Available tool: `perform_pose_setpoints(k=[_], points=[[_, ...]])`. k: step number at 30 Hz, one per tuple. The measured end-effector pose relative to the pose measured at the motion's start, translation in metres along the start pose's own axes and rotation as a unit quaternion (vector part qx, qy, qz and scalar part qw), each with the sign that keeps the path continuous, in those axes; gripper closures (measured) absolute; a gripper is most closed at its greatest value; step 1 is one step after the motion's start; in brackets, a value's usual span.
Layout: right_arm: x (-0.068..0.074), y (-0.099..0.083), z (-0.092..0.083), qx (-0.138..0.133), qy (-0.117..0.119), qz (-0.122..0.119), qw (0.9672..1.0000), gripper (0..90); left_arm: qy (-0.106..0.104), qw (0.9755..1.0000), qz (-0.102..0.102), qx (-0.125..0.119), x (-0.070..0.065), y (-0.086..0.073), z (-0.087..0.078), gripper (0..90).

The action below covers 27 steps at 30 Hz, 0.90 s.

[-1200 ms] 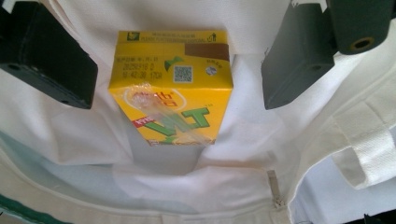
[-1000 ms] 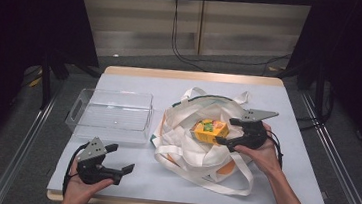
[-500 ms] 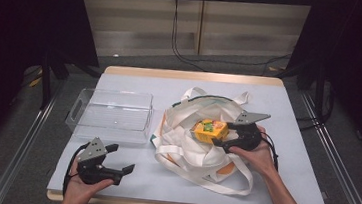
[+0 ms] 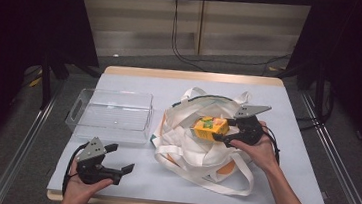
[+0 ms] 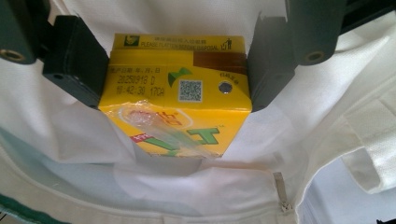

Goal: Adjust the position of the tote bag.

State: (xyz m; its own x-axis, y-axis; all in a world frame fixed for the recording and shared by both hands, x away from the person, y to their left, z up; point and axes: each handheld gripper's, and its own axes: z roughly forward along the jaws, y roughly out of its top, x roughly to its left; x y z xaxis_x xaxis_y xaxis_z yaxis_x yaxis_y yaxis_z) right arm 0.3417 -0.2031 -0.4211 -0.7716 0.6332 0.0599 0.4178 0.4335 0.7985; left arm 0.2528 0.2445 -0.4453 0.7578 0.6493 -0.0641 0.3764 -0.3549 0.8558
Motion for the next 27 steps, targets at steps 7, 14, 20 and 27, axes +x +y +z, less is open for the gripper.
perform_pose_setpoints(k=[7,14,20,27], points=[[-0.005,0.025,-0.008,0.044,0.012,-0.009,0.9989,28.1,-0.002,1.0000,-0.004,-0.003,0.001,0.000,0.000,8.7],[-0.007,0.049,-0.005,0.104,0.008,-0.008,0.9945,28.1,0.004,0.9998,-0.014,-0.015,0.003,0.001,-0.002,5.4],[-0.011,0.069,0.003,0.161,0.002,-0.014,0.9868,28.1,0.003,0.9998,-0.012,-0.015,0.003,0.001,-0.003,5.0],[-0.013,0.091,0.014,0.225,0.024,-0.022,0.9739,28.1,0.002,0.9999,-0.007,-0.010,0.002,0.001,-0.002,5.0]])
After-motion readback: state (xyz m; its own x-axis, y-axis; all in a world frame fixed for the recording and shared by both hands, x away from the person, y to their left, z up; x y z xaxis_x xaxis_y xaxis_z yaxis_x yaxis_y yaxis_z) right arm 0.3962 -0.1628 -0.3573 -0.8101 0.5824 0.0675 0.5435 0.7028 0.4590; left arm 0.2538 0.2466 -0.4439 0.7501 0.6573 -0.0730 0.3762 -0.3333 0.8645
